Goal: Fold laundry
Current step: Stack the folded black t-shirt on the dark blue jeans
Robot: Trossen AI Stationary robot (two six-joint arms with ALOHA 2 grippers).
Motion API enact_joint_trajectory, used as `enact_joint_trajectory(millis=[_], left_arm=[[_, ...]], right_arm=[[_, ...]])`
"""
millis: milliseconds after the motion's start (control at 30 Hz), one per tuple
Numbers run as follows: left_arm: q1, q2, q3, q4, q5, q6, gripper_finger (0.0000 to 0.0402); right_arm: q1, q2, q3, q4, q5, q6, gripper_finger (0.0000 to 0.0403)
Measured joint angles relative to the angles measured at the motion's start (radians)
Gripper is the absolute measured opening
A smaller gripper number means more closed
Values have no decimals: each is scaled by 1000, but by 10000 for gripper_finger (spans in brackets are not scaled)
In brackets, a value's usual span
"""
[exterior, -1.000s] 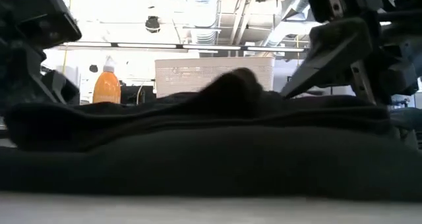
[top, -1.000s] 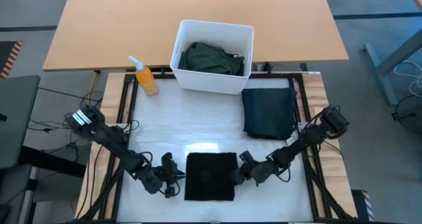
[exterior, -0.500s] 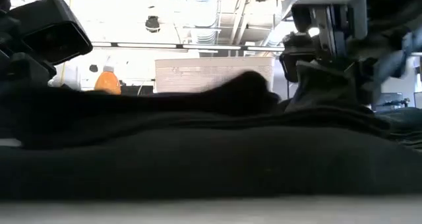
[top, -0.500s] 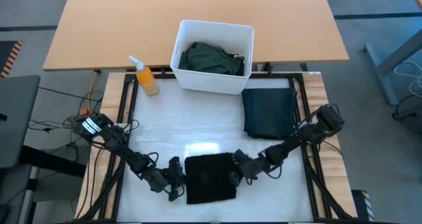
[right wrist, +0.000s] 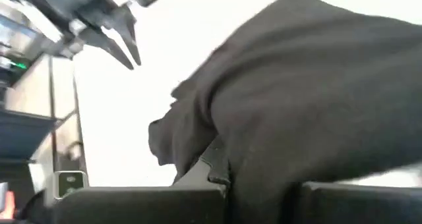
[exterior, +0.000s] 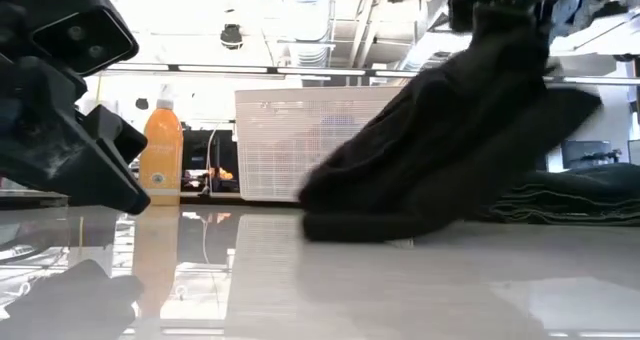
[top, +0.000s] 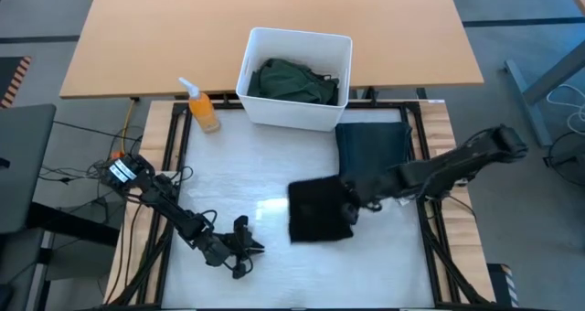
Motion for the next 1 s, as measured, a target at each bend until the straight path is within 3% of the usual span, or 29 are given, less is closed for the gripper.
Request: enact_joint_trajectory(millis=[133, 367, 767, 1000], left_arm=[[0, 0, 0, 1, -7, 3, 42], [6, 0, 0, 3, -21, 2, 42], [59, 0, 0, 6, 6, 1, 42], [79, -1, 0, 12, 29, 12, 42]], right_arm=[[-62, -137, 20, -103, 2, -80, 34], [-211, -271, 186, -487, 6, -286, 34], [-491, -316, 344, -662, -30, -586, 34], [-657, -314, 311, -847, -71, -672, 34]])
